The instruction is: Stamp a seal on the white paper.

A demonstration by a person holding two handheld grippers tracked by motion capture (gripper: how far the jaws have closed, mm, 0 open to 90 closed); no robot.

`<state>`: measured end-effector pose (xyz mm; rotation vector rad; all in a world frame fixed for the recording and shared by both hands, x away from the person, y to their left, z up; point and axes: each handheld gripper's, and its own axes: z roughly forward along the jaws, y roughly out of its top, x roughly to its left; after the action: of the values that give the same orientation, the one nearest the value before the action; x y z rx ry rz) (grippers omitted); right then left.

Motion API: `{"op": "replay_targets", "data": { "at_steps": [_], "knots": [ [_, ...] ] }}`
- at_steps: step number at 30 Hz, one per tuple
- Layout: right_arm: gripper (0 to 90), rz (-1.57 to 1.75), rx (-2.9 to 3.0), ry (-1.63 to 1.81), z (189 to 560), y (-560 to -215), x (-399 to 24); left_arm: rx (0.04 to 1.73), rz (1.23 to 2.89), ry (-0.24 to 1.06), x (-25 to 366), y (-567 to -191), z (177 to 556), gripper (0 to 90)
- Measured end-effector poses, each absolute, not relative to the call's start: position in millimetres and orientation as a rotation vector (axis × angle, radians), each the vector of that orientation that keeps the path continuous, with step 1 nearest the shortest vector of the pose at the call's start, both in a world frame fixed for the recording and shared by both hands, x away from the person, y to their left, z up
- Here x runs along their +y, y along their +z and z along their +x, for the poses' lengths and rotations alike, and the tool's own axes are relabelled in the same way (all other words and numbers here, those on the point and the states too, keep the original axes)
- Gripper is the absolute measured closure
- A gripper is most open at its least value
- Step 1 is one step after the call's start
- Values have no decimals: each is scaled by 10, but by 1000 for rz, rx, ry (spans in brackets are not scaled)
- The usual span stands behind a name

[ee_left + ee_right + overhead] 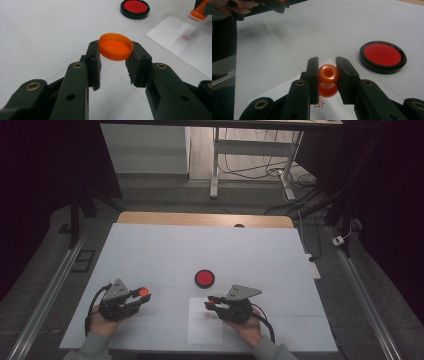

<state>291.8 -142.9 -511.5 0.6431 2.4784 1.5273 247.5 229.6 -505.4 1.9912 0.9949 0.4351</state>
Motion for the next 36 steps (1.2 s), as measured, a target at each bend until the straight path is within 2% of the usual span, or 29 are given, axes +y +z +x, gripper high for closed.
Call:
{"op": "replay_targets", "data": {
  "at_steps": [36],
  "knots": [
    [722, 682, 2436, 1597, 2949, -5011, -1511, 971, 2005, 437, 2232, -5040, 2464, 653]
  ]
}}
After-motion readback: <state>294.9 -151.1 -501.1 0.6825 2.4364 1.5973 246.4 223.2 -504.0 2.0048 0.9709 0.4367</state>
